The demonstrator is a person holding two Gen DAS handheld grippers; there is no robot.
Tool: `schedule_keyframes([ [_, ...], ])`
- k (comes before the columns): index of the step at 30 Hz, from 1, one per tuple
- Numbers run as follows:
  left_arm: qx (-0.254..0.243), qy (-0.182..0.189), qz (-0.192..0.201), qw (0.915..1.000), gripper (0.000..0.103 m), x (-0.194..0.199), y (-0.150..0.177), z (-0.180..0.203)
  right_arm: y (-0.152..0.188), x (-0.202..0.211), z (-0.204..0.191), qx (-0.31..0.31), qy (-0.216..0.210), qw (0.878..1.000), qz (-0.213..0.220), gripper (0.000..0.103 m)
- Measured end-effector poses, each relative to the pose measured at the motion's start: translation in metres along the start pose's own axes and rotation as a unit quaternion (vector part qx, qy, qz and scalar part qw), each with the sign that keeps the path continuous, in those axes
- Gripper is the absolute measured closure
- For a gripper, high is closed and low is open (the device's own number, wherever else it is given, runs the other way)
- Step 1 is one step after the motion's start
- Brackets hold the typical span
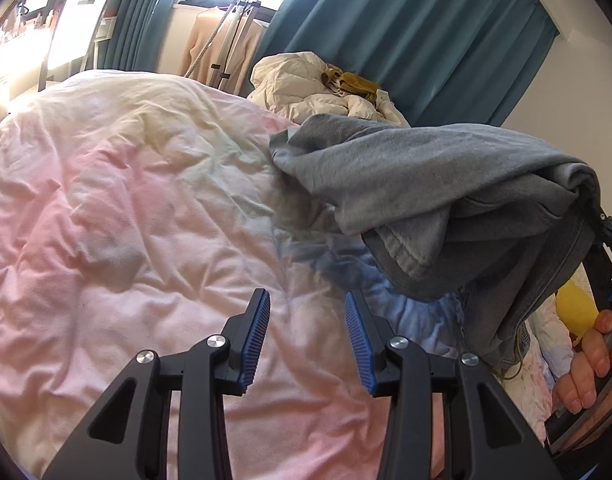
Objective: Fold clothes
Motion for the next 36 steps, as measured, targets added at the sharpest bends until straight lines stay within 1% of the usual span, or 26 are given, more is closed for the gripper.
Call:
schedule_keyframes([
  [3, -0.008, 0.009, -0.003, 0.9999, 0.062, -0.001, 0.003, 0.007, 0.005, 0.026, -0.008, -0.015, -0.024, 1.000, 0.013, 0.092],
  [4, -0.008, 0.014, -0.006, 0.9998, 0.062, -0.003, 0.006, 0.009, 0.010, 0.028, -0.007, -0.024, -0.027, 0.999, 0.009, 0.092],
  [6, -0.006, 0.024, -0.018, 0.9995, 0.062, -0.008, 0.011, 0.012, 0.024, 0.024, -0.001, -0.040, -0.021, 0.999, -0.009, 0.092],
  [9, 0.003, 0.039, -0.045, 0.9982, 0.062, -0.021, 0.023, 0.013, 0.045, 0.000, 0.017, -0.060, 0.011, 0.997, -0.046, 0.092],
  [10, 0.016, 0.055, -0.055, 0.9968, 0.062, -0.026, 0.027, 0.014, 0.050, -0.005, 0.021, -0.070, 0.015, 0.996, -0.053, 0.092],
  [12, 0.047, 0.090, -0.073, 0.9921, 0.062, -0.034, 0.033, 0.014, 0.056, -0.008, 0.029, -0.081, 0.028, 0.995, -0.054, 0.092],
  [15, 0.099, 0.141, -0.098, 0.9802, 0.062, -0.045, 0.039, 0.014, 0.058, -0.004, 0.038, -0.073, 0.068, 0.994, -0.049, 0.092],
  [17, 0.117, 0.157, -0.103, 0.9754, 0.062, -0.048, 0.041, 0.014, 0.060, -0.002, 0.044, -0.075, 0.075, 0.993, -0.048, 0.092],
  [18, 0.115, 0.152, -0.103, 0.9762, 0.063, -0.050, 0.042, 0.014, 0.061, -0.003, 0.046, -0.081, 0.076, 0.993, -0.049, 0.092],
  [20, 0.093, 0.110, -0.102, 0.9843, 0.062, -0.056, 0.045, 0.012, 0.063, -0.003, 0.051, -0.096, 0.075, 0.991, -0.052, 0.092],
  [21, 0.078, 0.096, -0.101, 0.9873, 0.062, -0.059, 0.046, 0.013, 0.064, -0.004, 0.053, -0.105, 0.073, 0.990, -0.053, 0.092],
  [23, 0.055, 0.070, -0.096, 0.9914, 0.062, -0.065, 0.046, 0.015, 0.066, -0.004, 0.057, -0.117, 0.068, 0.989, -0.053, 0.092],
  [25, 0.040, 0.047, -0.084, 0.9946, 0.062, -0.070, 0.041, 0.015, 0.066, -0.004, 0.058, -0.121, 0.066, 0.989, -0.053, 0.092],
  [28, 0.020, 0.044, -0.074, 0.9961, 0.062, -0.074, 0.037, 0.023, 0.067, -0.002, 0.055, -0.117, 0.067, 0.990, -0.051, 0.092],
  [30, -0.016, 0.023, -0.062, 0.9977, 0.062, -0.074, 0.036, 0.028, 0.067, -0.002, 0.054, -0.115, 0.069, 0.990, -0.050, 0.092],
  [32, -0.037, 0.008, -0.054, 0.9978, 0.062, -0.077, 0.033, 0.032, 0.067, -0.002, 0.053, -0.112, 0.071, 0.990, -0.049, 0.092],
  [34, -0.039, -0.009, -0.043, 0.9983, 0.062, -0.076, 0.027, 0.027, 0.067, -0.002, 0.051, -0.110, 0.074, 0.990, -0.047, 0.092],
  [36, -0.028, -0.040, -0.024, 0.9985, 0.062, -0.078, 0.018, 0.017, 0.067, -0.002, 0.050, -0.106, 0.076, 0.990, -0.045, 0.092],
])
Point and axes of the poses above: each gripper's, at about its wrist camera, not at the fingertips, and x roughly against the way its jaws point, z to its right, y to its underside, the point moved 10 cm from there along -x, roughly the way its jaws point
